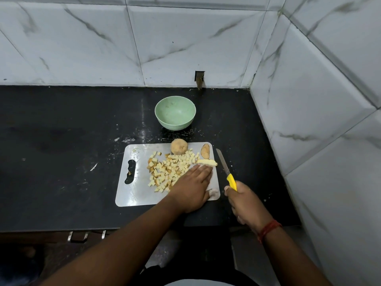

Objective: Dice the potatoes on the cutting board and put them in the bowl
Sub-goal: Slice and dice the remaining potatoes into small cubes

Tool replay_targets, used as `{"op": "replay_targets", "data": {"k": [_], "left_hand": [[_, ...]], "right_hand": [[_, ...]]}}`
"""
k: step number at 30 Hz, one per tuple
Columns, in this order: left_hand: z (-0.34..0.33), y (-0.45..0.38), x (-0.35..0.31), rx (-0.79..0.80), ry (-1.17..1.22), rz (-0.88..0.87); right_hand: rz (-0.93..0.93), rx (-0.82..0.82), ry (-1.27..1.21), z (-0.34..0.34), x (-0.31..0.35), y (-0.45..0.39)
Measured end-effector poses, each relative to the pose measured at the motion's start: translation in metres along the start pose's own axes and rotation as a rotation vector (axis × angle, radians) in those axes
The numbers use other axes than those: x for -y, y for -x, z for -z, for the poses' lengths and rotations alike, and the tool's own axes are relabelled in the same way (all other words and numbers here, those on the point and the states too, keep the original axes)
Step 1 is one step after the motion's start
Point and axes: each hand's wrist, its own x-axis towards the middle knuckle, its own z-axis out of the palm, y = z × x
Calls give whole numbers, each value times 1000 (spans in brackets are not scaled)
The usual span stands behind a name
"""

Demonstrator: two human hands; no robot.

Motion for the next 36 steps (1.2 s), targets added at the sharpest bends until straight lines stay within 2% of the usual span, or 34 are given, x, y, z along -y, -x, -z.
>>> {"op": "replay_targets", "data": {"k": [3, 6, 12, 18, 26, 36], "left_hand": [[-4, 17, 15, -4, 1, 92], [-6, 27, 25, -11, -12, 91], [2, 8, 7, -27, -25, 25], [4, -7, -4, -15, -105, 77], [14, -16, 0, -47, -45, 81], [3, -2, 5, -118, -20, 75]], "right_hand": [[-1, 14, -5, 2, -3, 1], [-7, 14, 84, 2, -7, 1], [58, -3, 418, 2, 2, -4], [6, 14, 629, 0, 8, -19], [7, 24, 631, -1, 17, -26], [28, -16, 499, 5, 5, -13]]}}
